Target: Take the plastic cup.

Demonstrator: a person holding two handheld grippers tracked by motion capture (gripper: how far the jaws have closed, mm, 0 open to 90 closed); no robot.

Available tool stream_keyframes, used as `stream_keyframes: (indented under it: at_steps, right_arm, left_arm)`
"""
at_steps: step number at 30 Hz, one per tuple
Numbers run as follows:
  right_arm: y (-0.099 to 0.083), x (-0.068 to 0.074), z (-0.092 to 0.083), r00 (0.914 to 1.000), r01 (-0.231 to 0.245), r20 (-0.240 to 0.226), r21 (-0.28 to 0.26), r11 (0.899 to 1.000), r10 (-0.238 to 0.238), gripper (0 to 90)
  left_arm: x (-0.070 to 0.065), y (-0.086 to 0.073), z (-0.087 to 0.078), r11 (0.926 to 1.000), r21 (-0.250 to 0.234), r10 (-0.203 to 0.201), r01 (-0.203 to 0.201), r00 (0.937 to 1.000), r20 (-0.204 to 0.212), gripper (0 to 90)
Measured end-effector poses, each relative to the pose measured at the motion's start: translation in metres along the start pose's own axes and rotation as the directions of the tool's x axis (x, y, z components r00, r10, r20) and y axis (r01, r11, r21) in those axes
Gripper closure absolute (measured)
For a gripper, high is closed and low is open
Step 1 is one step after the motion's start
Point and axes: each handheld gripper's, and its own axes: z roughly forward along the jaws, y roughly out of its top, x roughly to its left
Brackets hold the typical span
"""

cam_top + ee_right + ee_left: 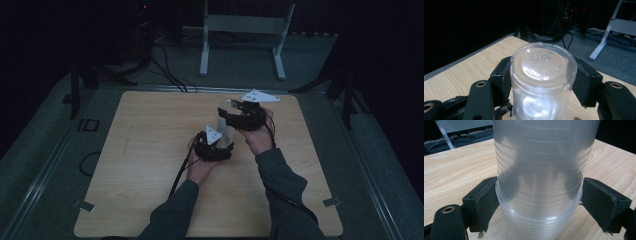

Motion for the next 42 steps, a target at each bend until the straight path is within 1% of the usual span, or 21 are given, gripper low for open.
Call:
stream_keyframes:
  at_steps: [3,5,11,21,29,35,38,40,42]
  right_arm:
    - [0.003,0.001,-0.002,1.0,0.005,-0.001,-0.009,1.0,-0.005,39.4]
    - [0.008,0.001,-0.006,1.0,0.003,-0.001,-0.022,1.0,-0.003,39.4]
    - [0.015,0.003,-0.012,0.9998,-0.006,-0.019,-0.044,0.999,0.005,39.2]
    - [0.025,0.003,-0.023,0.9999,0.004,-0.015,-0.069,0.998,-0.005,39.2]
    - [0.031,-0.005,-0.041,0.9999,0.005,0.011,-0.095,0.995,-0.004,39.2]
    - [0.03,-0.012,-0.051,0.9993,0.007,0.038,-0.101,0.995,-0.003,39.2]
    - [0.029,-0.015,-0.056,0.9988,0.007,0.049,-0.105,0.994,-0.002,39.3]
    - [0.027,-0.017,-0.06,0.9984,0.008,0.057,-0.107,0.994,-0.001,39.3]
    - [0.025,-0.02,-0.064,0.9978,0.007,0.066,-0.109,0.994,0.001,39.3]
  left_arm:
    - [0.001,0.0,-0.002,1.0,-0.003,0.0,0.0,1.0,0.0,15.9]
    - [0.001,0.0,-0.003,1.0,-0.005,-0.002,0.002,1.0,0.003,15.9]
    - [0.002,0.001,-0.006,1.0,0.006,0.003,-0.003,1.0,0.001,16.0]
    - [0.004,0.003,-0.014,0.9999,0.008,0.007,-0.007,1.0,0.006,16.7]
    - [0.004,0.005,-0.023,1.0,0.0,0.01,-0.01,0.9998,0.016,17.2]
    - [0.003,0.004,-0.029,0.9999,-0.01,0.009,-0.009,0.9996,0.027,17.2]
    - [0.003,0.002,-0.032,0.9999,-0.013,-0.004,0.005,0.9993,0.037,17.3]
    - [0.003,0.002,-0.034,0.9999,-0.01,0.003,-0.002,0.9994,0.036,17.3]
    - [0.002,0.001,-0.036,0.9999,-0.016,0.002,-0.001,0.9992,0.039,17.3]
